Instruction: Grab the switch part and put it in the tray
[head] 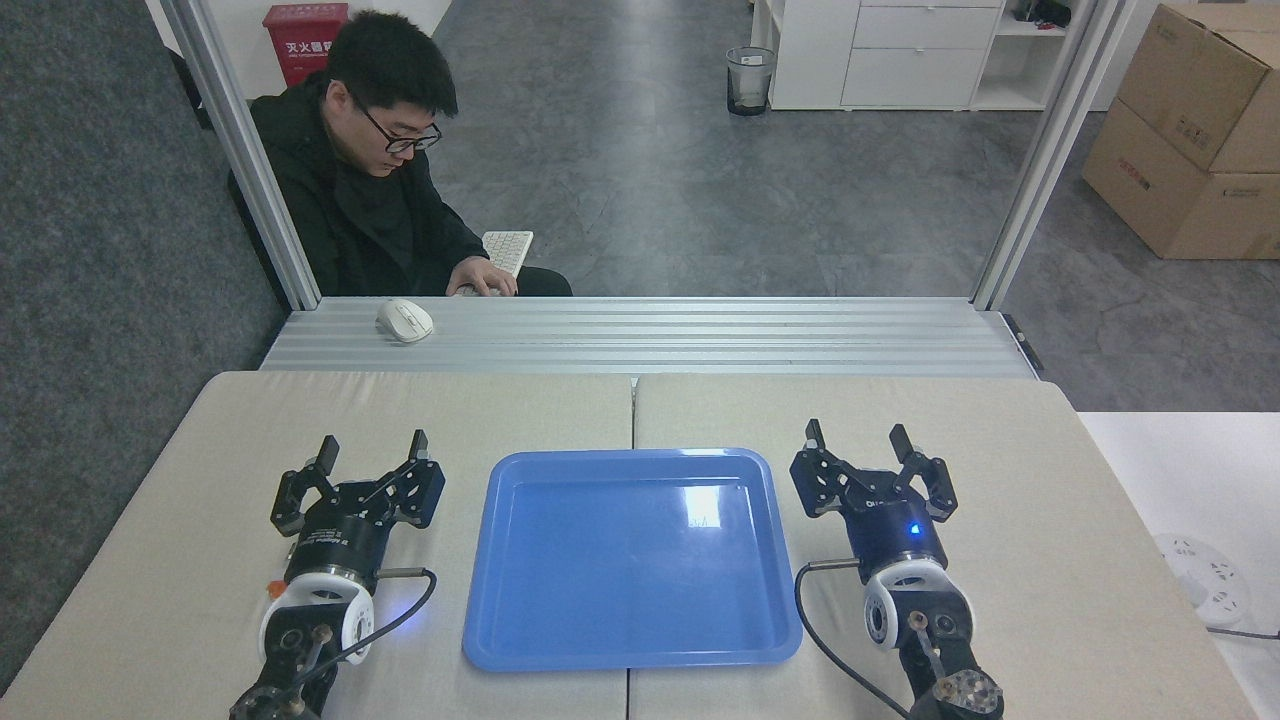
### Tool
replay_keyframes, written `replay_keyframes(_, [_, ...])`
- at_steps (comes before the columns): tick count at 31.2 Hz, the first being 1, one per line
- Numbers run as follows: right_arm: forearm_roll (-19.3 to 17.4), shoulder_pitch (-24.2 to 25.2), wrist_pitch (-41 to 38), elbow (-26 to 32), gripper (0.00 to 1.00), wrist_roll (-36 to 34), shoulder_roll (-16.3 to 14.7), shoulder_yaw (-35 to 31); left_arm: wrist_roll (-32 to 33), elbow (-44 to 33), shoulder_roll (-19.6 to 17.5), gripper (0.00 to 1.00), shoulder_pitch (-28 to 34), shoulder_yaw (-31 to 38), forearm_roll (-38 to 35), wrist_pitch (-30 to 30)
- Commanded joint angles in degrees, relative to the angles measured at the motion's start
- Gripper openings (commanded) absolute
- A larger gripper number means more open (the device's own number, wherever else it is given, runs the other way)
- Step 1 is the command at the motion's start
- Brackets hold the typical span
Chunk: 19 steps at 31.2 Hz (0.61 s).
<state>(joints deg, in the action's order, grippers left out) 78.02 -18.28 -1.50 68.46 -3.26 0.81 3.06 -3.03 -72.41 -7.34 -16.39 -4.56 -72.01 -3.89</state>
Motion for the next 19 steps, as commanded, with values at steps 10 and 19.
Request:
replay_keyframes(10, [0.0,0.0,-0.1,0.0,1.0,-0.1,-0.2,0.1,-0.7,1.0,-2.6,1.0,3.7,8.2,0.1,-0.1])
replay_keyframes(19, [-0.1,0.0,-0.1,0.0,1.0,0.0,-0.2,0.1,-2.9,1.5,-3.4,0.99,7.4,10.5,-0.9,-0.1])
